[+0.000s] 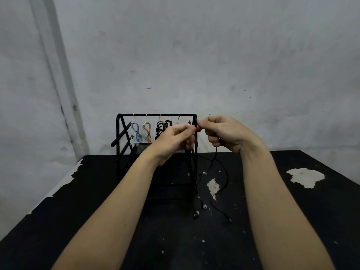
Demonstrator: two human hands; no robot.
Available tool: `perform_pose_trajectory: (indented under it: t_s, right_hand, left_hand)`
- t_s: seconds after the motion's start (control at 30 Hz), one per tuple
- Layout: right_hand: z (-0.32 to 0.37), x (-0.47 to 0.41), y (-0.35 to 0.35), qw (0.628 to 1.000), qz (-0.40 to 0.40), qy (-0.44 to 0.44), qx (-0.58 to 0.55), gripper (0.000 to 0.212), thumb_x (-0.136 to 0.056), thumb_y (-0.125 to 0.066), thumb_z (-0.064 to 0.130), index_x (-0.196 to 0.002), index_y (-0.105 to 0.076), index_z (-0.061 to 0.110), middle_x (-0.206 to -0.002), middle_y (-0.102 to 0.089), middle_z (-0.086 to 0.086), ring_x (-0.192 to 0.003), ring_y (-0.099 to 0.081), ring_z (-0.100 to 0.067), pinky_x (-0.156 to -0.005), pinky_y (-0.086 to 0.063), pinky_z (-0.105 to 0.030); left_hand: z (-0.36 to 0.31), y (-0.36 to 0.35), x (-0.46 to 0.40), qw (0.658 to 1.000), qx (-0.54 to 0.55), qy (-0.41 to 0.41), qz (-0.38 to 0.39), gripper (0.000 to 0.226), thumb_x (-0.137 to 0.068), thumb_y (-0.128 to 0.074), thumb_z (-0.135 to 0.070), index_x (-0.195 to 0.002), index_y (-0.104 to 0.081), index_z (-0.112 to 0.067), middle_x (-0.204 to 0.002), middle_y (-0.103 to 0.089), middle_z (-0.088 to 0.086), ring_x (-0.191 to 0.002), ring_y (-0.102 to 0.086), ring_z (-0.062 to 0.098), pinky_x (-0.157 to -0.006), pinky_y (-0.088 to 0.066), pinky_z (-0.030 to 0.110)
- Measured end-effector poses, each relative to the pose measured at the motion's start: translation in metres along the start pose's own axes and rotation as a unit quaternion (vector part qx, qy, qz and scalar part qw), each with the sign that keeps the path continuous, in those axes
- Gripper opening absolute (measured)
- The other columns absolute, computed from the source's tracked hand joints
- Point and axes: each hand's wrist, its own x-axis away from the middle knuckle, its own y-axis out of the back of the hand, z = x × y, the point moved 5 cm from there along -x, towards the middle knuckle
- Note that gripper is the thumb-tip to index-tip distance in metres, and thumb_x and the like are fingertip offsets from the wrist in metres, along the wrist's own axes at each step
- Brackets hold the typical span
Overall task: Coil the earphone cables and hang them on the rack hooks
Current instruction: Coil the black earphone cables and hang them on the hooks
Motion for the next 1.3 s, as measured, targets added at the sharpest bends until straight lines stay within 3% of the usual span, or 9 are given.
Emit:
perform_pose_trajectory:
  t_s: [0.27, 0.43, 0.57, 0.67, 0.77, 0.87, 0.93, 1.13, 1.3]
  right_hand:
    - [-0.018, 0.006, 0.017, 0.997, 0.005, -0.063, 0.049, 0.028, -0.094, -0.067, 0.035, -0.081, -0.062, 0.01, -0.054, -0.037, 0.006, -0.043, -0.029, -0.009, -0.041, -0.023, -0.019]
    - [-0.031, 0.013, 0.041, 0.938, 0.025, -0.125, 0.323, 0.05, -0.075, -0.075, 0.061, -0.064, -0.061, 0.014, -0.057, -0.052, 0.001, -0.057, -0.046, -0.015, -0.061, -0.037, -0.029]
    - [-0.036, 0.009, 0.044, 0.929, 0.028, -0.131, 0.344, 0.061, -0.059, -0.078, 0.069, -0.096, -0.078, 0.02, -0.09, -0.071, 0.005, -0.089, -0.064, -0.011, -0.089, -0.045, -0.028]
    - [-0.023, 0.005, 0.028, 0.959, 0.01, -0.052, 0.278, 0.082, -0.068, -0.079, 0.06, -0.139, -0.055, 0.026, -0.132, -0.058, 0.005, -0.126, -0.053, -0.01, -0.11, -0.039, -0.031]
    - [-0.014, 0.0, 0.004, 0.988, 0.058, 0.001, 0.145, 0.071, -0.081, -0.076, 0.043, -0.142, -0.051, 0.017, -0.132, -0.062, 0.002, -0.124, -0.056, -0.007, -0.114, -0.037, -0.032]
    - [-0.007, 0.001, -0.014, 0.991, 0.109, 0.037, 0.068, 0.019, -0.097, -0.062, 0.024, -0.104, -0.066, 0.006, -0.08, -0.067, -0.004, -0.08, -0.067, -0.017, -0.09, -0.055, -0.033]
    - [-0.007, 0.004, -0.018, 0.993, 0.114, 0.024, 0.02, 0.02, -0.101, -0.055, 0.022, -0.091, -0.064, 0.008, -0.057, -0.043, 0.003, -0.052, -0.047, -0.014, -0.06, -0.049, -0.027]
    - [-0.005, 0.004, -0.022, 0.994, 0.108, 0.01, -0.027, 0.03, -0.103, -0.049, 0.032, -0.081, -0.062, 0.015, -0.053, -0.029, 0.009, -0.043, -0.024, -0.007, -0.043, -0.019, -0.02]
    - [-0.006, 0.0, -0.014, 0.999, 0.05, -0.002, 0.022, 0.031, -0.103, -0.051, 0.031, -0.079, -0.062, 0.015, -0.054, -0.032, 0.007, -0.047, -0.024, -0.009, -0.046, -0.016, -0.022]
  left_hand:
    - [0.002, 0.039, -0.002, 0.968, 0.139, -0.025, -0.206, 0.021, -0.103, -0.049, -0.024, -0.086, -0.056, -0.014, -0.056, -0.03, -0.008, -0.045, -0.023, 0.005, -0.04, -0.019, 0.018]
    - [0.002, 0.073, 0.001, 0.911, 0.237, -0.041, -0.336, 0.027, -0.104, -0.045, -0.025, -0.079, -0.05, -0.018, -0.055, -0.03, -0.008, -0.045, -0.019, 0.007, -0.037, -0.016, 0.021]
    - [-0.001, 0.061, 0.0, 0.943, 0.155, -0.032, -0.292, 0.026, -0.103, -0.048, -0.023, -0.078, -0.052, -0.018, -0.051, -0.03, -0.01, -0.042, -0.021, 0.006, -0.037, -0.013, 0.02]
    - [-0.004, 0.041, -0.002, 0.975, 0.06, -0.022, -0.211, 0.026, -0.102, -0.051, -0.026, -0.079, -0.058, -0.017, -0.054, -0.028, -0.009, -0.043, -0.022, 0.006, -0.039, -0.016, 0.019]
    - [-0.006, 0.021, -0.004, 0.989, 0.006, -0.025, -0.144, 0.024, -0.102, -0.051, -0.025, -0.082, -0.061, -0.016, -0.056, -0.028, -0.006, -0.045, -0.022, 0.006, -0.041, -0.015, 0.02]
    - [-0.009, 0.013, -0.004, 0.991, -0.004, -0.029, -0.131, 0.025, -0.102, -0.051, -0.023, -0.081, -0.063, -0.016, -0.056, -0.029, -0.005, -0.046, -0.023, 0.007, -0.043, -0.014, 0.022]
    - [-0.009, 0.014, -0.004, 0.991, -0.002, -0.025, -0.133, 0.026, -0.103, -0.05, -0.023, -0.082, -0.062, -0.015, -0.057, -0.029, -0.005, -0.047, -0.022, 0.008, -0.045, -0.013, 0.024]
    - [-0.007, 0.014, 0.0, 0.994, -0.001, -0.011, -0.106, 0.028, -0.102, -0.05, -0.021, -0.078, -0.063, -0.017, -0.06, -0.034, -0.004, -0.053, -0.03, 0.011, -0.052, -0.021, 0.026]
    - [-0.006, 0.01, 0.001, 0.997, 0.005, -0.003, -0.08, 0.021, -0.102, -0.051, -0.02, -0.088, -0.063, -0.01, -0.062, -0.042, -0.005, -0.053, -0.037, 0.012, -0.053, -0.031, 0.025]
